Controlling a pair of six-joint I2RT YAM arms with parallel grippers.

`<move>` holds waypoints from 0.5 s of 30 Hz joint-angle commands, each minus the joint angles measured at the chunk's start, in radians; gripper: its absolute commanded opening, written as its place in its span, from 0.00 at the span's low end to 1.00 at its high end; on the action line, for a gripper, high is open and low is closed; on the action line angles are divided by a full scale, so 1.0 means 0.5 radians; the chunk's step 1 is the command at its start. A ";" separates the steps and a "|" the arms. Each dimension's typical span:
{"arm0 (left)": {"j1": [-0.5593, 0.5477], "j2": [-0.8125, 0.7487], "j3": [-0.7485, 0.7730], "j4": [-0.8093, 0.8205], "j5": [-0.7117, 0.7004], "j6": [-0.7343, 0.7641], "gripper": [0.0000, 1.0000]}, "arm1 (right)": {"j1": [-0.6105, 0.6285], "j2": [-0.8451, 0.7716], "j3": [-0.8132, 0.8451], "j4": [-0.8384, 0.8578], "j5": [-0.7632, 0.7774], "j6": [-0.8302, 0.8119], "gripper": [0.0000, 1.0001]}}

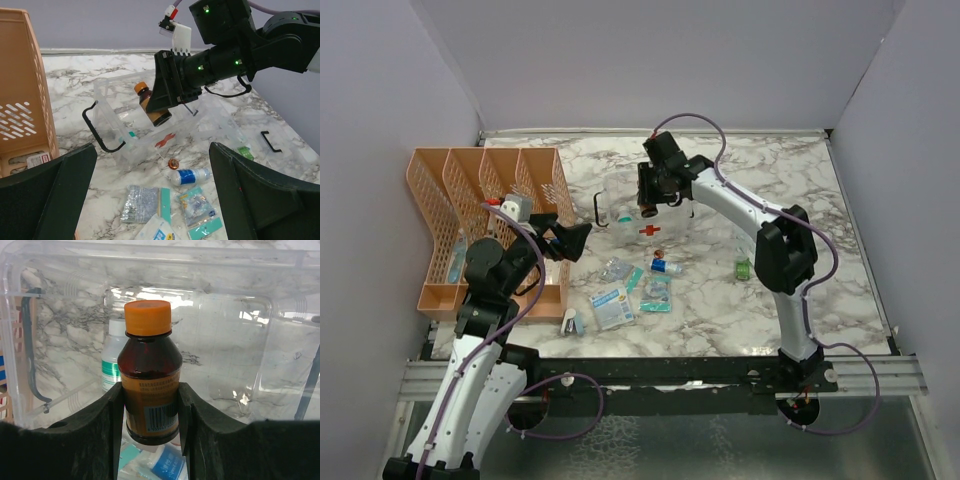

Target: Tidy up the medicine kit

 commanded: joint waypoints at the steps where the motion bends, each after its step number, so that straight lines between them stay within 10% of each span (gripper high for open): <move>1: 0.006 0.016 -0.006 0.018 -0.028 0.017 0.99 | -0.023 0.083 0.077 -0.175 -0.138 -0.063 0.34; 15: 0.007 0.029 -0.013 0.032 -0.055 0.008 0.99 | -0.023 0.265 0.182 -0.189 -0.447 0.036 0.39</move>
